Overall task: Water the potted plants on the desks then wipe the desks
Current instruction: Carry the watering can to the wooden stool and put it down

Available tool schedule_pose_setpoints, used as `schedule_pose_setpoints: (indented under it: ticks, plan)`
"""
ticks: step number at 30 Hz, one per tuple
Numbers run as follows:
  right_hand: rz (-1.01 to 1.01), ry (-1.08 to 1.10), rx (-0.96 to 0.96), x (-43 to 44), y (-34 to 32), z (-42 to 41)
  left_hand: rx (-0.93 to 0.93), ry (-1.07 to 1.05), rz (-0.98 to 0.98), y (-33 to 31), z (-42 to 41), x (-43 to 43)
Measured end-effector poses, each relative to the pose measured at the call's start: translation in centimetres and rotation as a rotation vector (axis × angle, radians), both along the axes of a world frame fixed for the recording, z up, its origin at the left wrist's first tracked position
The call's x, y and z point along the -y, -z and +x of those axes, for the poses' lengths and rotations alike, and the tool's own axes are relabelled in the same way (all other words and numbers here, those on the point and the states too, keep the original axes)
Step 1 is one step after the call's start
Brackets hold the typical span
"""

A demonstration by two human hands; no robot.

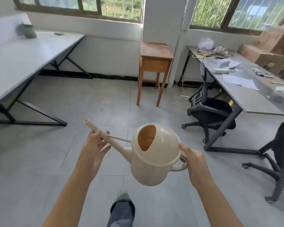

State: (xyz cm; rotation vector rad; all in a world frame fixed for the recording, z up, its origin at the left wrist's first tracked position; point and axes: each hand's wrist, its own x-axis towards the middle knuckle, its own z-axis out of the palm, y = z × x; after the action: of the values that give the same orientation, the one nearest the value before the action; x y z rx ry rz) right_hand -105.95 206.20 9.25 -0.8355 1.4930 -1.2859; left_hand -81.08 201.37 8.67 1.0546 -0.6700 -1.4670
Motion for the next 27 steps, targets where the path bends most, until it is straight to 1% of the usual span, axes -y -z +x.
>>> schedule_pose_setpoints:
  ticks: [3, 6, 10, 13, 17, 22, 27]
  plan:
    - [-0.021, -0.011, 0.019, 6.9, 0.9, -1.8, 0.002, 0.009, -0.001, 0.9, -1.1, 6.2]
    - [-0.006, -0.025, -0.019, 13.9, 1.0, -3.4, -0.017, 0.029, 0.001, 1.1, -2.2, 12.8]
    - [-0.003, 0.003, -0.055, 22.7, 0.5, -5.1, -0.026, 0.059, -0.003, 0.4, -4.1, 22.0]
    - [0.003, 0.033, -0.047, 28.9, 0.1, -6.7, -0.025, 0.072, 0.004, -0.3, -5.7, 28.5]
    - [-0.017, 0.050, -0.046, 36.5, -0.1, -8.7, -0.035, 0.058, 0.021, -0.8, -8.0, 36.4]
    - [-0.005, 0.058, -0.045, 47.4, 0.0, -12.2, -0.017, 0.026, -0.021, -0.9, -11.7, 46.0]
    - [-0.072, 0.023, -0.023, 58.5, -0.8, -16.0, 0.003, -0.025, -0.051, -1.3, -15.9, 56.1]
